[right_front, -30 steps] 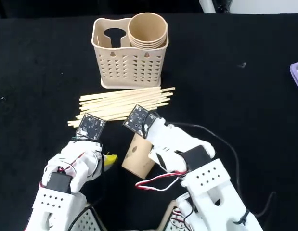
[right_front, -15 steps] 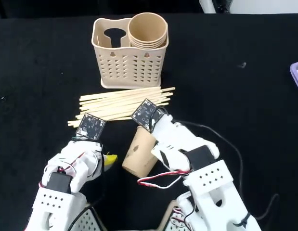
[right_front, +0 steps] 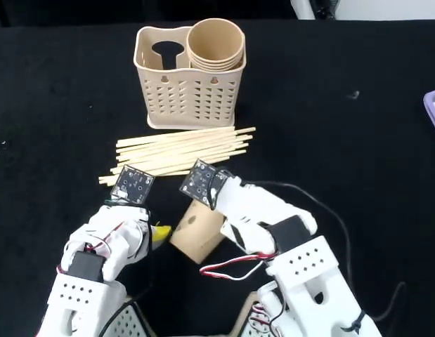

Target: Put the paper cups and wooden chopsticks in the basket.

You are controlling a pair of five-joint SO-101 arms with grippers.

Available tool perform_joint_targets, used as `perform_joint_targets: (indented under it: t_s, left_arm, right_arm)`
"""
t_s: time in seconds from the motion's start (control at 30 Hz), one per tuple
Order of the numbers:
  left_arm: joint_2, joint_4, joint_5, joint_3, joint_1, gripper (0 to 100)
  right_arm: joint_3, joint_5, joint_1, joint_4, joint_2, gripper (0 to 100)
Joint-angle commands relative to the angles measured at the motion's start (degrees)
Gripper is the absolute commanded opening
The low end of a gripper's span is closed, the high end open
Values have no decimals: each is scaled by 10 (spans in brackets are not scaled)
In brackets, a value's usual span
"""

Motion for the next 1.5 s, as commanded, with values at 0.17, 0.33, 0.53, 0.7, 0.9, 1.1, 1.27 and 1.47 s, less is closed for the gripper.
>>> perform_joint_targets:
  t_s: [0.17, 0.33, 0.53, 0.7, 0.9, 1.1, 1.27, 1.47]
  left_arm:
    - [-6, -49, 2, 15, -8, 319]
    - [-6, -49, 2, 14, -22, 319]
    - [-6, -47, 2, 12, -35, 319]
    - [-6, -48, 2, 13, -34, 319]
    - [-6, -49, 2, 15, -35, 319]
    - [-6, -49, 2, 16, -35, 319]
    - [-6, -49, 2, 16, -35, 319]
    - [-6, -49, 2, 17, -35, 319]
  right_arm:
    - [-154, -13, 97, 131, 9, 11]
    - [-248, -13, 122, 215, 8, 11]
    - [-167, -27, 70, 189, 10, 164]
    - [-66, -9, 33, 100, 9, 307]
    - [-61, -43, -12, 71, 9, 289]
    - [-60, -59, -62, 76, 11, 288]
    - [-27, -59, -61, 40, 14, 289]
    - [1, -59, -43, 2, 14, 290]
